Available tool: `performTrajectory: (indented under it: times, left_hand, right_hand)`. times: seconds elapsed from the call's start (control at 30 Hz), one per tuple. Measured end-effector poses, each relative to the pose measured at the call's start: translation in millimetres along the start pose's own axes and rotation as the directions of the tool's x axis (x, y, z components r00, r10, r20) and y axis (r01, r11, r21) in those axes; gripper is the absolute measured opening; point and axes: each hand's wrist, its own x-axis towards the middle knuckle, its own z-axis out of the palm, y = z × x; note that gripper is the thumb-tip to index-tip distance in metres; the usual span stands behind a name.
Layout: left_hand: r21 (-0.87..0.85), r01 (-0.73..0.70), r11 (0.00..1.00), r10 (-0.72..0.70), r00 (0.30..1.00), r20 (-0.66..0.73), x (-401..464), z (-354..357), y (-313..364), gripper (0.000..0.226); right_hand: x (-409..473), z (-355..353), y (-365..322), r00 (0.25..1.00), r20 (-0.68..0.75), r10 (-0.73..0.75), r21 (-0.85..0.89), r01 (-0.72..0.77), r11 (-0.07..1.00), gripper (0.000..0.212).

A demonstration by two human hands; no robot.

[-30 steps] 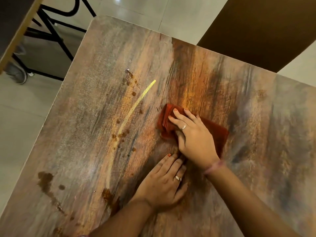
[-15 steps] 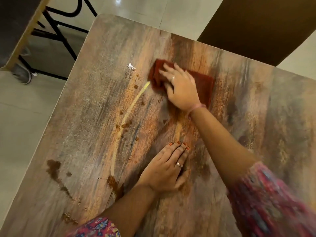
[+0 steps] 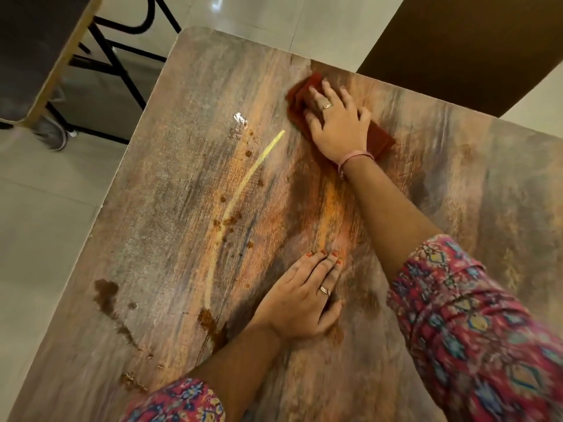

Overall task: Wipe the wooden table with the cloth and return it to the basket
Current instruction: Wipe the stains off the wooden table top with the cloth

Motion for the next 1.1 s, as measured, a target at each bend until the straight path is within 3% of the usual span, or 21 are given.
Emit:
performTrajectory:
  times: [0.03,0.1,0.13,0.2,0.27,0.3,0.33,0.37,0.4,0.47,0.5,0.53,0.6,0.67,0.73,0.83,0.9,1.0,1.07,1.1]
  left_hand:
    - [0.0,-0.002,1.0,0.002,1.0,0.007,-0.2,0.1,-0.1,0.059]
    - [0.011,-0.002,1.0,0.002,1.0,0.009,-0.5,0.8,0.2,0.059]
    - [0.019,0.0,1.0,0.0,1.0,0.003,-1.3,1.0,0.5,0.059]
    - [0.034,0.012,0.999,-0.012,1.0,-0.012,-1.5,0.1,1.5,0.057]
    - [0.035,0.017,0.999,-0.016,0.999,-0.032,-0.9,-0.8,1.9,0.056]
    - [0.021,0.015,1.0,-0.014,0.999,-0.035,-0.5,-1.2,2.2,0.057]
    - [0.009,0.009,1.0,-0.008,1.0,-0.028,-0.3,-1.7,1.5,0.058]
    - [0.006,0.004,1.0,-0.004,1.0,-0.018,-0.1,-2.3,0.9,0.059]
    - [0.011,0.004,1.0,-0.004,1.0,-0.011,0.0,-2.6,0.2,0.06]
    - [0.008,0.008,1.0,-0.008,1.0,0.001,0.1,-2.9,-0.8,0.059]
    - [-0.004,0.007,1.0,-0.007,1.0,0.005,-0.4,-2.5,-0.9,0.058]
    - [-0.013,0.004,1.0,-0.004,1.0,0.006,-0.8,-2.1,-1.0,0.058]
    - [-0.009,0.003,1.0,-0.003,1.0,0.0,-1.2,-1.4,-1.4,0.058]
    - [-0.004,0.012,1.0,-0.012,1.0,-0.016,-1.7,-0.7,-1.0,0.058]
    - [-0.003,0.016,1.0,-0.016,1.0,-0.024,-1.5,-0.6,-1.1,0.057]
    - [0.0,0.004,1.0,-0.004,0.999,-0.032,-0.1,-0.5,-1.9,0.057]
    - [0.015,0.005,1.0,-0.005,0.999,-0.039,-0.7,-0.3,-1.6,0.057]
    - [0.018,0.006,1.0,-0.005,0.999,-0.049,-0.8,-0.8,-2.1,0.056]
    - [0.005,0.006,1.0,-0.006,0.999,-0.052,-1.2,-0.6,-2.0,0.057]
    - [0.002,0.004,1.0,-0.004,0.999,-0.051,-1.6,-0.6,-1.9,0.057]
  right_hand:
    - [-7.3,1.3,-2.6,0.999,0.004,-0.043,-0.019,0.043,0.999,0.053]
    - [-41.0,4.6,-4.0,0.952,0.045,-0.304,-0.055,0.306,0.95,0.055]
    - [-62.7,6.0,-4.2,0.869,0.094,-0.485,-0.05,0.491,0.87,0.055]
    - [-104.4,8.8,-2.9,0.6,0.215,-0.771,0.011,0.788,0.616,0.055]
    - [-116.6,7.6,0.8,0.408,0.262,-0.875,0.071,0.896,0.439,0.053]
    - [-106.7,4.9,2.6,0.368,0.276,-0.888,0.077,0.912,0.402,0.052]
    - [-90.6,3.2,2.7,0.39,0.28,-0.877,0.064,0.904,0.423,0.052]
    - [-70.1,1.7,2.0,0.493,0.26,-0.83,0.039,0.853,0.52,0.052]
    - [-46.4,0.6,1.4,0.651,0.203,-0.731,0.016,0.744,0.668,0.052]
    - [-3.1,-4.7,-0.4,0.916,0.081,-0.393,-0.003,0.394,0.919,0.051]
    - [11.5,-5.3,-3.2,0.974,0.033,-0.226,-0.003,0.226,0.974,0.05]
    - [19.0,-4.1,-8.2,0.993,0.001,-0.119,-0.006,0.119,0.993,0.05]
    - [11.1,2.3,-19.0,0.995,-0.008,-0.095,0.014,0.095,0.995,0.052]
    - [-26.0,7.0,-23.8,0.962,0.017,-0.274,0.04,0.273,0.961,0.053]
    - [-76.1,10.6,-17.2,0.867,0.069,-0.493,0.038,0.492,0.87,0.051]
    - [-100.8,-0.5,8.3,0.756,0.141,-0.639,0.045,0.64,0.767,0.048]
    - [-73.6,-4.1,14.9,0.813,0.139,-0.565,0.021,0.568,0.823,0.048]
    - [-17.8,-2.7,5.0,0.974,0.018,-0.226,0.003,0.226,0.974,0.05]
    - [0.4,-0.1,-8.5,0.998,-0.019,-0.052,0.004,0.052,0.999,0.051]
    - [-2.7,1.2,-14.4,0.999,-0.014,-0.042,0.009,0.042,0.999,0.052]
